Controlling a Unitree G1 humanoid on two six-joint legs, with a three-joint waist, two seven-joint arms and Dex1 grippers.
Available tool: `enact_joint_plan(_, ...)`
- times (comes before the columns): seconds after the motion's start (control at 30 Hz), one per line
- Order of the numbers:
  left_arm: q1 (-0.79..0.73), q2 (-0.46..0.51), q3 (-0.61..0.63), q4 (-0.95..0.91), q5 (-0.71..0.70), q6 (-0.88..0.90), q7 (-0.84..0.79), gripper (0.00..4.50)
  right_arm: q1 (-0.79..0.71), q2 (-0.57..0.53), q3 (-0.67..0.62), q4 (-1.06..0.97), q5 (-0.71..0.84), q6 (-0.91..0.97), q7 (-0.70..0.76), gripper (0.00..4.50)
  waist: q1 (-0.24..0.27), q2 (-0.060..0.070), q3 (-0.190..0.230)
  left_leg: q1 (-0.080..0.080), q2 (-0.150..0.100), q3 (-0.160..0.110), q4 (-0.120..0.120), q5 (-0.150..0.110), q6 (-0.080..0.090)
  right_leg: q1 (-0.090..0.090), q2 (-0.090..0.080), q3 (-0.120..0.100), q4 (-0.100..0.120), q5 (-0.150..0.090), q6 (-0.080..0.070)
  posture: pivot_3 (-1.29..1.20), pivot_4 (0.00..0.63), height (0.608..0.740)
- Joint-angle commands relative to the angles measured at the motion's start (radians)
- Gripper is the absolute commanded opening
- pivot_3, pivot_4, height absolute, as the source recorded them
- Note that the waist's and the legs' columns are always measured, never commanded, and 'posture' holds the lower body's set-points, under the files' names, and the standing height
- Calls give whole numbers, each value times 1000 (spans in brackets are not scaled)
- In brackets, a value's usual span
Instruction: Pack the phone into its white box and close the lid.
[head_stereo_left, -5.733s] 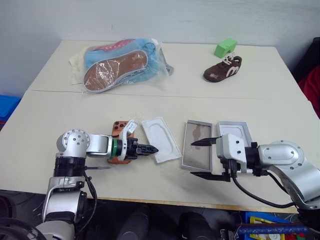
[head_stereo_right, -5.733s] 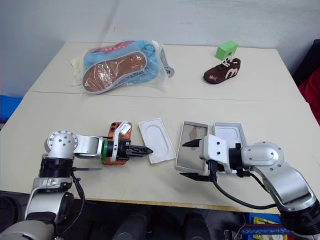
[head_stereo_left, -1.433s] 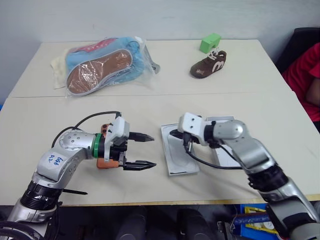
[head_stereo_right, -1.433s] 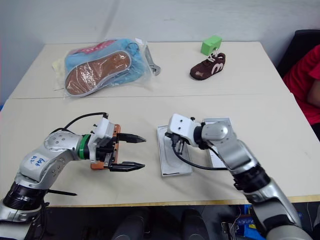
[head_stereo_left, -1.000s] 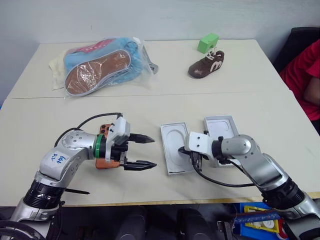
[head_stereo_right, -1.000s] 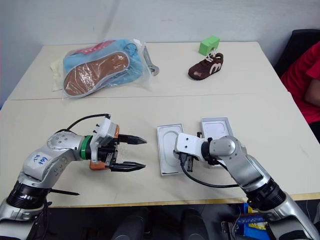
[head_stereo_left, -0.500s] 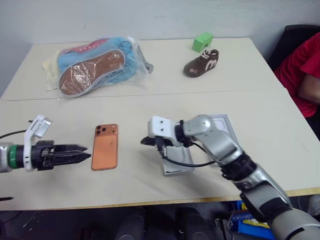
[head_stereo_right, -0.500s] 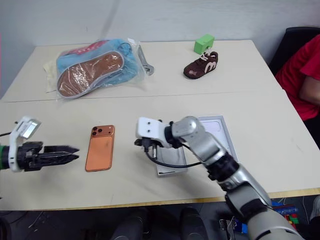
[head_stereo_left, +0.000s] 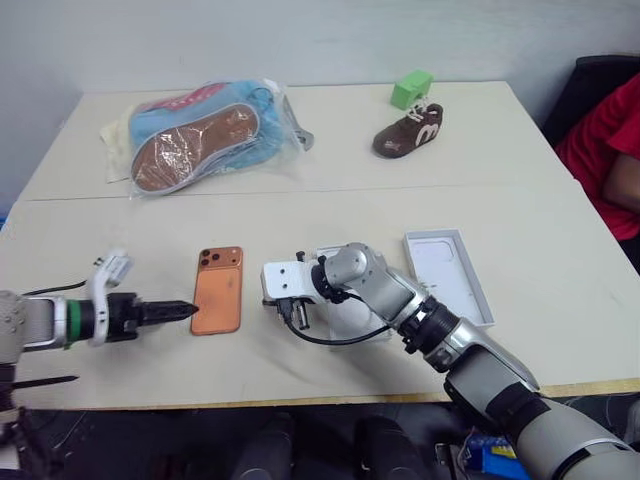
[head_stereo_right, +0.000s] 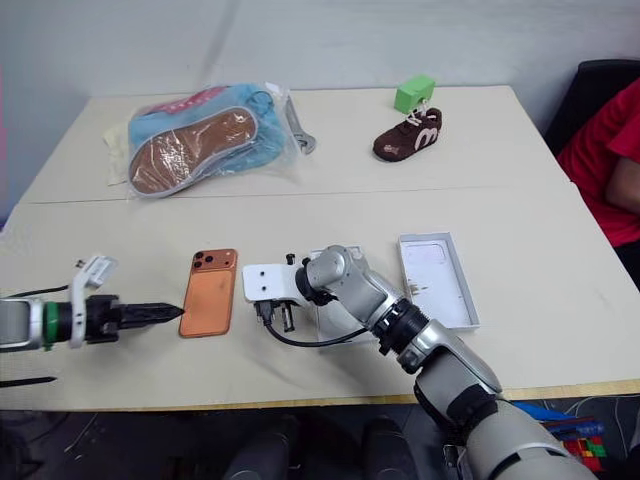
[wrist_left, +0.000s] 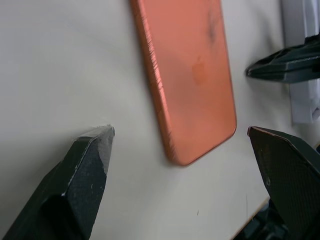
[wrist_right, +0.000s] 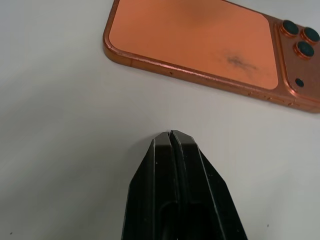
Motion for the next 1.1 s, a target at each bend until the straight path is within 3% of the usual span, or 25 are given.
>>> enact_joint_plan(0.03,-22,-98,-136,46,63,8,79,4500,-13,32,-11,21,-14,-23,3,18,3,4,-2,3,0,0,0,0,0,2,0,0,1,0,0,0,150,740)
enact_joint_plan(0.23,-83,-215,-177,52,50,75,87,4500,-13,43,-28,73,-39,-29,-7,18,4,9,-8,12,-1,-1,-2,-1,0,13,0,0,-1,0,0,0,150,740)
enact_joint_plan(0.53,-112,-270,-132,90,-29,129,77,4500,0,45,-58,88,-37,-17,-16,18,-3,13,-16,12,-1,-1,-2,-2,0,14,0,1,-3,0,0,0,150,740)
enact_joint_plan(0.63,-121,-246,-118,112,-72,129,73,3966,10,29,-68,68,-36,-13,-10,0,-6,12,-16,12,-1,-1,-2,-2,-1,13,0,1,-4,0,0,0,150,740)
enact_joint_plan(0.8,-128,-197,-56,111,-161,129,36,2431,80,-33,-146,-129,42,38,33,0,-7,2,-10,9,0,-2,-2,-1,-1,10,0,2,-5,0,0,0,150,740)
enact_joint_plan(0.97,-94,-163,-5,86,-353,129,15,866,180,-172,-331,-571,283,346,127,0,-11,-12,-4,-13,3,-2,2,1,-3,-6,0,5,0,0,0,0,150,740)
enact_joint_plan(1.1,-52,-194,18,-14,-541,129,89,94,270,-338,-514,-821,453,565,141,0,-6,-12,-4,-13,4,-3,0,0,-3,-6,0,4,-5,0,0,0,150,740)
